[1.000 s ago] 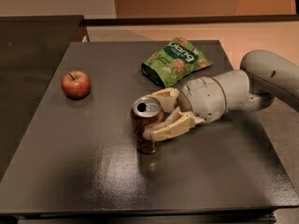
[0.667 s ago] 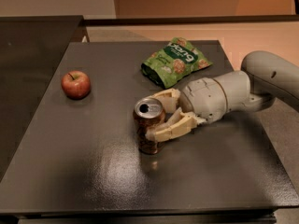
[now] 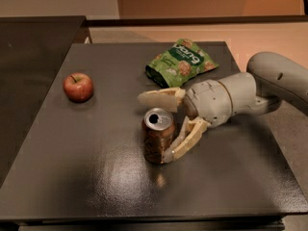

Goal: Place orange can upright

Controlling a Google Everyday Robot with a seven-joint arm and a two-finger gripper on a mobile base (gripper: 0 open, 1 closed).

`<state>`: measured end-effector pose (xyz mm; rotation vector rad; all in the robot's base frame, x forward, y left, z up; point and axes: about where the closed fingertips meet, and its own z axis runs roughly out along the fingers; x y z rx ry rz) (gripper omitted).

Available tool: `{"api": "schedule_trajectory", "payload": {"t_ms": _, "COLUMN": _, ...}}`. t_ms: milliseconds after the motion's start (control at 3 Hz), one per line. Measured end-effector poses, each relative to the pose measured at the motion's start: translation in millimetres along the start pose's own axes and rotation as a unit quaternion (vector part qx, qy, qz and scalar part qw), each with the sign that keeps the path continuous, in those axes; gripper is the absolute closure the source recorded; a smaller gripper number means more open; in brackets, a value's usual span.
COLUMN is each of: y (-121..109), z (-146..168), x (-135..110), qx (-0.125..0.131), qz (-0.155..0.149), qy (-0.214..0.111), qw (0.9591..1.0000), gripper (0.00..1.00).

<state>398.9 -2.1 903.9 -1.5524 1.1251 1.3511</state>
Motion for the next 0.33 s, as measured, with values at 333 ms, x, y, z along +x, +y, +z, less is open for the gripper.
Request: {"api": "schedule_trajectory", "payload": {"t_ms": 333, "y": 0.0, "z": 0.1, "x": 0.0, "qx": 0.0, "qz": 0.0, "qy": 0.0, "qw": 1.0, "gripper": 0.0}}
